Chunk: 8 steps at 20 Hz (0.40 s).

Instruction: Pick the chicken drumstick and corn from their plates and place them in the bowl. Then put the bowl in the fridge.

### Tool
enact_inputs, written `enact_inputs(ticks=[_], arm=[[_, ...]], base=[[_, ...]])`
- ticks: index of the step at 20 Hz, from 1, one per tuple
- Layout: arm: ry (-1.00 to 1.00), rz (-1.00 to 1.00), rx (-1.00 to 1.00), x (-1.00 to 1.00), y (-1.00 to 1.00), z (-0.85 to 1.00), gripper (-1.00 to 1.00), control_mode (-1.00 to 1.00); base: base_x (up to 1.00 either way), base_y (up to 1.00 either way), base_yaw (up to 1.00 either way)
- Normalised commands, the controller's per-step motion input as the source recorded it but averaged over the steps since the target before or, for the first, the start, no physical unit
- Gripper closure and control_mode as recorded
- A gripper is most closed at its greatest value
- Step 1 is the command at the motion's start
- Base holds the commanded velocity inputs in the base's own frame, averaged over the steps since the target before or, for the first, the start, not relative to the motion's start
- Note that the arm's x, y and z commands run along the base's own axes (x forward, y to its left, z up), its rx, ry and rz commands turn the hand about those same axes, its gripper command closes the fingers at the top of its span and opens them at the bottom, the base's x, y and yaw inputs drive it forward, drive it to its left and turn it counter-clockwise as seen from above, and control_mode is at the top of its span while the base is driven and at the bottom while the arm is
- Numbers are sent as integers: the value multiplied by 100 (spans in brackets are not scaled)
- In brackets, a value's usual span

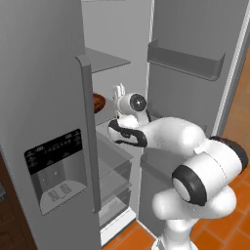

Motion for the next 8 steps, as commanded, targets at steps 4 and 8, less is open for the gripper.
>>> enact_inputs(ticks=[4, 8], arm=[[3, -21, 3, -74, -16, 100, -100, -100], [8, -9, 10, -98, -48, 100, -100, -100]], base=[[0, 0, 0], [0, 0, 0]])
